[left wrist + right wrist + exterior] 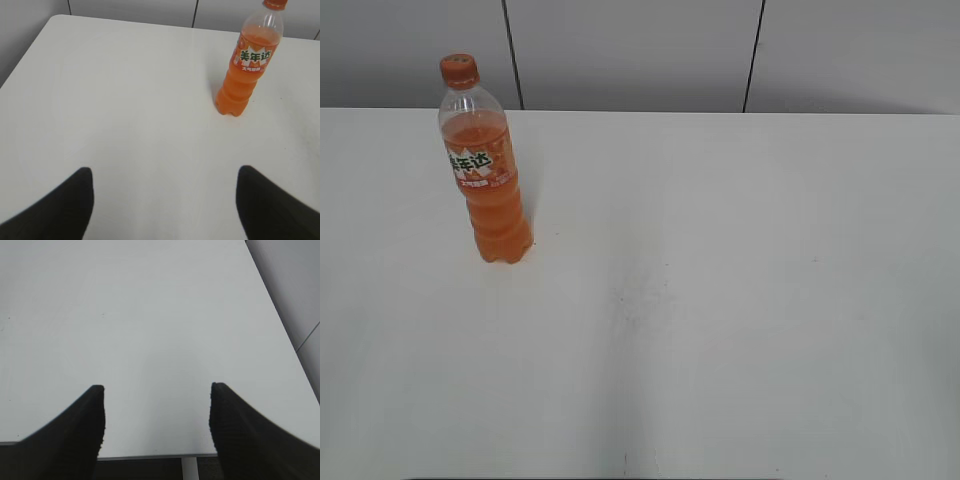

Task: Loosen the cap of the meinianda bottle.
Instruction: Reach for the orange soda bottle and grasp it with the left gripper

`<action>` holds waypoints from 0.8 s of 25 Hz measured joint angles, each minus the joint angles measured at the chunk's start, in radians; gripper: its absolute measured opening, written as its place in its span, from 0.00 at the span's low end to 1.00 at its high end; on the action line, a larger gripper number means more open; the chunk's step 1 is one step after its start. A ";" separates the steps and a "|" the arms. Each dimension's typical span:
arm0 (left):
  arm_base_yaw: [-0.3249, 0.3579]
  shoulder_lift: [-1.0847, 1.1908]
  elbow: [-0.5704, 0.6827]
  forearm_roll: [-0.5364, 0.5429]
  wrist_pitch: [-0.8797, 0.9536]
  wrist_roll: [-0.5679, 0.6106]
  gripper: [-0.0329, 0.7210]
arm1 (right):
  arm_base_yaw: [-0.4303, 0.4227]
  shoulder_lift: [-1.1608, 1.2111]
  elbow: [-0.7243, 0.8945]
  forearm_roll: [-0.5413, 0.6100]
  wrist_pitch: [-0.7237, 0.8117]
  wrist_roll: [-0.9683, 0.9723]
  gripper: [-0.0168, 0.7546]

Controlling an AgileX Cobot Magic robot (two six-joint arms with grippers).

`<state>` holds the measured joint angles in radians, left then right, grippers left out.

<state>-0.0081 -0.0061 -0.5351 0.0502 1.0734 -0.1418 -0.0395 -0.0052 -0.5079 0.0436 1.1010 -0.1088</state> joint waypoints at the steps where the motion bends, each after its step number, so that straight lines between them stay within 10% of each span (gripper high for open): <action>1: 0.000 0.000 0.000 0.000 0.000 0.000 0.75 | 0.000 0.000 0.000 0.000 0.000 0.000 0.66; 20: 0.000 0.000 0.000 0.000 0.000 0.000 0.75 | 0.000 0.000 0.000 0.000 0.000 0.000 0.66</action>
<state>-0.0081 -0.0061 -0.5351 0.0502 1.0734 -0.1418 -0.0395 -0.0052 -0.5079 0.0436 1.1010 -0.1088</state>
